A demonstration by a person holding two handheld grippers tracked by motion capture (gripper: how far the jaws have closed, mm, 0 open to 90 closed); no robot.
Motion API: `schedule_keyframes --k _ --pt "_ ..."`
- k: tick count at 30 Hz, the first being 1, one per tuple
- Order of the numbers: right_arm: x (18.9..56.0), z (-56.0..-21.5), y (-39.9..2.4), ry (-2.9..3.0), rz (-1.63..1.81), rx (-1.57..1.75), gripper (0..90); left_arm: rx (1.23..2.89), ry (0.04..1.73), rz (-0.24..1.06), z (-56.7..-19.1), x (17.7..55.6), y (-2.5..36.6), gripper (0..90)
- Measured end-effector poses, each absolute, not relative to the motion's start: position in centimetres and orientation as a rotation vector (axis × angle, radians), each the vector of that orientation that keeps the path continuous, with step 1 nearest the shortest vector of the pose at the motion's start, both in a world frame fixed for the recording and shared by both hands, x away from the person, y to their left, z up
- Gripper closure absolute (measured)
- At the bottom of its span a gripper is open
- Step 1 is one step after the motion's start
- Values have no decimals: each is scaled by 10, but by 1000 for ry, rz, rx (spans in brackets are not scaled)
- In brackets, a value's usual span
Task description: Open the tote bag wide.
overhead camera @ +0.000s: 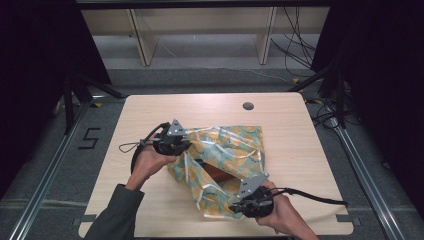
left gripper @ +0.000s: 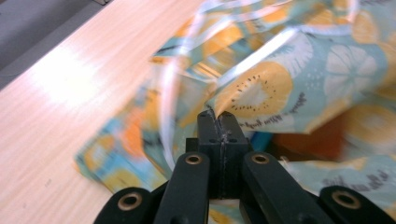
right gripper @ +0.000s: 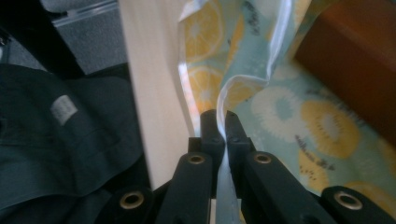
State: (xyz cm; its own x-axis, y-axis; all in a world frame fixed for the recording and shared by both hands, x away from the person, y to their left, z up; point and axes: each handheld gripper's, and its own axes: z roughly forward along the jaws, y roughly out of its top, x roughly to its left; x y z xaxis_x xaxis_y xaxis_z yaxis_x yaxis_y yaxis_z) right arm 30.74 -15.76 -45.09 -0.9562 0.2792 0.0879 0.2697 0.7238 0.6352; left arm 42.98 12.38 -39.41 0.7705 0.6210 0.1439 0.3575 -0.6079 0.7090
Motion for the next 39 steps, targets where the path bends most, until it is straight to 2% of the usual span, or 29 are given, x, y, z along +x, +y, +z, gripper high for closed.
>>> schedule_keyframes --k 5,7,9,10,14,17,21,26,27,29,30,31,33,34,39 --pt "306 -443 -163 2894 1077 472 895 2300 852 506 -415 471 115 897" --pt "310 -444 -163 2902 1045 503 783 2307 877 487 -420 479 116 897" --pt "314 -441 -165 2874 1050 548 598 2300 906 470 -427 492 119 897" --pt "316 -436 -168 2839 1064 551 564 2291 917 457 -427 492 118 896" --pt "328 -401 -189 2674 1180 593 507 2280 899 452 -425 487 117 896" --pt "347 -381 -202 2517 1271 738 504 2270 888 438 -423 484 116 894" --pt "377 -399 -183 2522 1119 852 453 2286 859 427 -419 479 114 891" --pt "388 -439 -147 2616 909 799 394 2279 837 391 -415 475 117 889" --pt "388 -439 -147 2616 909 799 394 2279 837 391 -415 475 117 888" --pt "398 -447 -142 2626 861 778 470 2259 841 369 -417 473 117 886" --pt "400 -448 -143 2631 832 765 541 2249 839 365 -417 472 117 885" --pt "402 -449 -143 2624 827 735 687 2253 832 356 -417 472 118 884" --pt "404 -446 -146 2620 820 695 849 2239 829 353 -417 470 120 879" --pt "408 -442 -149 2637 818 672 895 2233 837 356 -418 469 120 875" --pt "440 -415 -166 2490 904 740 900 2248 789 388 -421 459 118 855"
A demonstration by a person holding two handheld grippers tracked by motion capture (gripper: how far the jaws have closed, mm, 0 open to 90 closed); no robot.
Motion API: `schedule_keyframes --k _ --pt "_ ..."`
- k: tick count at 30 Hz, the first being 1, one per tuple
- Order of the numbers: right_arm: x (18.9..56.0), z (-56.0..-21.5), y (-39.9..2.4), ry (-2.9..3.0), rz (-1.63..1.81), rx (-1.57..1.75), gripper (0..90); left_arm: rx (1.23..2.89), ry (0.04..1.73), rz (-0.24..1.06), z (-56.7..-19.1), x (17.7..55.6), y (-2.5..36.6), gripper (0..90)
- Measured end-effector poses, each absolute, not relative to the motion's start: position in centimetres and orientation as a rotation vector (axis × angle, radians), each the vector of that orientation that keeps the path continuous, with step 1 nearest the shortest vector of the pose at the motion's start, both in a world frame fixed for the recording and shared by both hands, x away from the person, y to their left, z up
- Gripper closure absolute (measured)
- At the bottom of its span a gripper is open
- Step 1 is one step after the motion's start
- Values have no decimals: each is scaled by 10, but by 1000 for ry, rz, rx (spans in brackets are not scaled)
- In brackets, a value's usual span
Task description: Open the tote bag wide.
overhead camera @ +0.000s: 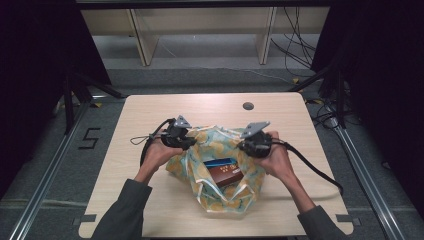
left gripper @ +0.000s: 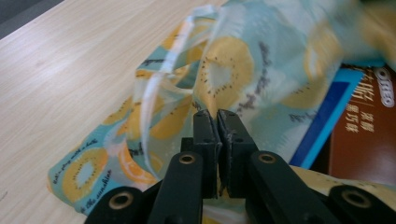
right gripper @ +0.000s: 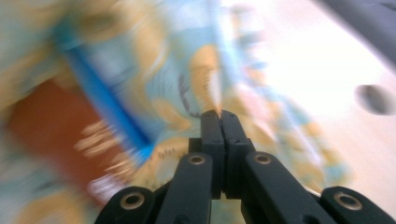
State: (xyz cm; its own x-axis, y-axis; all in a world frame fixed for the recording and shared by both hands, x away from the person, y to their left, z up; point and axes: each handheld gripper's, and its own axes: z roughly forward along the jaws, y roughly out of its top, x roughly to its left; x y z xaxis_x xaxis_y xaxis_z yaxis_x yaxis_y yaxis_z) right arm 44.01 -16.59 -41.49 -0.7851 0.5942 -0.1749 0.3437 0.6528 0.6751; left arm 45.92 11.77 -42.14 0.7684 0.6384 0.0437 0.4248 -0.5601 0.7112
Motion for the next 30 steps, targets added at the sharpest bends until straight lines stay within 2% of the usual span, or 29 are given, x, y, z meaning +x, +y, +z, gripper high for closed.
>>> schedule_keyframes --k 5,7,13,18,19,20,22,24,25,27,28,30 --pt "481 -415 -175 2450 876 861 900 2262 742 348 -430 439 121 765" --pt "490 -421 -172 2464 878 885 900 2265 747 356 -432 430 122 701" --pt "495 -428 -164 2494 841 905 900 2266 739 389 -422 406 117 511" --pt "497 -426 -167 2468 858 917 900 2291 706 340 -417 381 117 427" --pt "497 -426 -167 2468 858 917 900 2273 772 315 -422 377 117 427" --pt "497 -425 -167 2494 845 902 900 2250 817 298 -426 379 116 377" --pt "496 -428 -164 2484 860 916 900 2247 851 273 -432 387 113 344" --pt "495 -428 -164 2501 844 911 900 2372 830 262 -440 391 108 358" --pt "495 -429 -165 2498 846 910 900 2426 797 289 -447 390 107 415" --pt "496 -429 -168 2474 879 940 900 2457 766 289 -453 384 115 598" --pt "497 -428 -171 2475 886 941 900 2477 742 288 -454 378 121 662" --pt "497 -427 -174 2466 883 967 900 2471 748 280 -457 366 136 697"
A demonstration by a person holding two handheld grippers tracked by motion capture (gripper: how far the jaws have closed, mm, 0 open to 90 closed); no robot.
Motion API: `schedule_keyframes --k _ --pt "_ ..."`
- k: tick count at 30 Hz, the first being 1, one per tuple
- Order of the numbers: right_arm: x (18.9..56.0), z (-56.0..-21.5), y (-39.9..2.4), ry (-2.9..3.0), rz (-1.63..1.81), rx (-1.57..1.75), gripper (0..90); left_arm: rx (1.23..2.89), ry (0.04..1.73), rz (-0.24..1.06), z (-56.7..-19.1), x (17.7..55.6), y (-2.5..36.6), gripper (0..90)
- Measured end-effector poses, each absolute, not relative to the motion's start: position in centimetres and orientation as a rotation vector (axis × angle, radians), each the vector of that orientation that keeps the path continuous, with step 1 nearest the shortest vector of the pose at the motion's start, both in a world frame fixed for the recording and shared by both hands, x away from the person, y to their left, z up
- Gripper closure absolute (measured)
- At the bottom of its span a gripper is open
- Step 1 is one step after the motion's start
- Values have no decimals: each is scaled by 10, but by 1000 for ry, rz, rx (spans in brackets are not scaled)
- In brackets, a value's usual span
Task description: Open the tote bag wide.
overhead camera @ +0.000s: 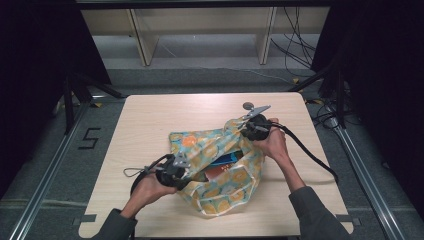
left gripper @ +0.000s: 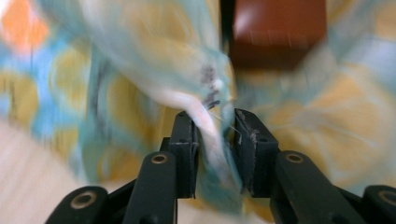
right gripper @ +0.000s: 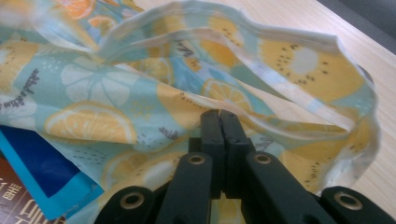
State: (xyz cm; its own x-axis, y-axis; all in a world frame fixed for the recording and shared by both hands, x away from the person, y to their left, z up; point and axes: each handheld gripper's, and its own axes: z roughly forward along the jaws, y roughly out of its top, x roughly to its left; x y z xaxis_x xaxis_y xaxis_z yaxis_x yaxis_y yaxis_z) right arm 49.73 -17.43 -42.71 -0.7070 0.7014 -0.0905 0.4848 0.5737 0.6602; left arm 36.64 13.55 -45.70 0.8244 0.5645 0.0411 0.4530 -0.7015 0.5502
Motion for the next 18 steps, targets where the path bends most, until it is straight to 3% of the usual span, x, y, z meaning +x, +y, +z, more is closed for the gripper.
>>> schedule_keyframes --k 5,8,11,14,18 --pt "499 -429 -176 2488 872 985 900 2473 790 208 -465 351 164 731" --pt "498 -430 -174 2486 869 979 900 2370 818 282 -450 350 166 594" --pt "499 -429 -176 2482 872 973 900 2216 811 356 -421 350 153 507" --pt "498 -428 -177 2470 895 953 900 2235 742 422 -402 356 128 493" --pt "497 -427 -176 2469 904 977 900 2302 737 406 -409 374 97 476"
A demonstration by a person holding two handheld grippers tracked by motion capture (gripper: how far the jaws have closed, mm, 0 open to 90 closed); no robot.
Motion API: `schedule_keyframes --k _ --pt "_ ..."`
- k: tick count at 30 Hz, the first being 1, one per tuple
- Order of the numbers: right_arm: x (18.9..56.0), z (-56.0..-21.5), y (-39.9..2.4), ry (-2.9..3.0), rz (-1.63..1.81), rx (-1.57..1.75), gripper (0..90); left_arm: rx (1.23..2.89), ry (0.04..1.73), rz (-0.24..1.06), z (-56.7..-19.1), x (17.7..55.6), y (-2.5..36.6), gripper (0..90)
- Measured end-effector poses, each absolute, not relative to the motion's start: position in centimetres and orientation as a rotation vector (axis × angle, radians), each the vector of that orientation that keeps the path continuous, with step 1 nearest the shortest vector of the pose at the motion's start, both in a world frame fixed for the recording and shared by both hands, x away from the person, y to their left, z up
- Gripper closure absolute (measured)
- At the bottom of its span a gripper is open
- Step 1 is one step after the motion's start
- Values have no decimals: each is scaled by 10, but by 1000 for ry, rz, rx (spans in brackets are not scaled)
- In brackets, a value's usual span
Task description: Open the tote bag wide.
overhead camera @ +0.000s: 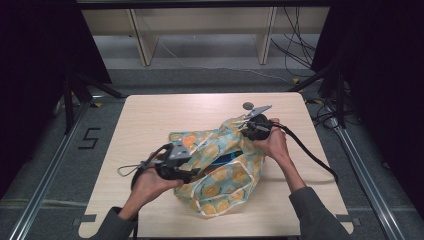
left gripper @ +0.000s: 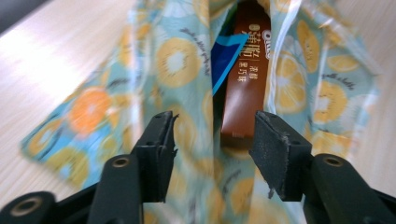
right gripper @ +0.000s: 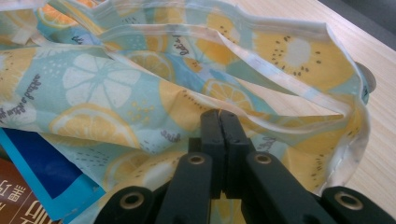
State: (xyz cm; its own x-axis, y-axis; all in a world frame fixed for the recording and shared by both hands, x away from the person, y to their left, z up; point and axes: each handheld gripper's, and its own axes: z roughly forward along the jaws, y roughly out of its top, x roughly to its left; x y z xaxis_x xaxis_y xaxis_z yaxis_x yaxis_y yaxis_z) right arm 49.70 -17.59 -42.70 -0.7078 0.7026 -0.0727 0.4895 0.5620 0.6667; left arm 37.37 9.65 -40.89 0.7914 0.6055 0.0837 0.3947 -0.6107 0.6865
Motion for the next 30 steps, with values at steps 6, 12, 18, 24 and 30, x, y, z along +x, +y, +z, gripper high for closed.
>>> schedule_keyframes --k 6,12,18,24,30 --pt "496 -427 -176 2491 910 1003 827 2463 757 444 -451 415 70 566" --pt "467 -408 -180 2456 1067 929 579 2382 747 372 -437 437 72 874" --pt "424 -402 -171 2625 1200 801 484 2352 814 376 -422 465 79 886" --pt "384 -436 -149 2879 984 608 540 2311 920 341 -423 492 88 885" --pt "360 -455 -170 2935 837 479 900 2291 1028 347 -435 515 105 891"
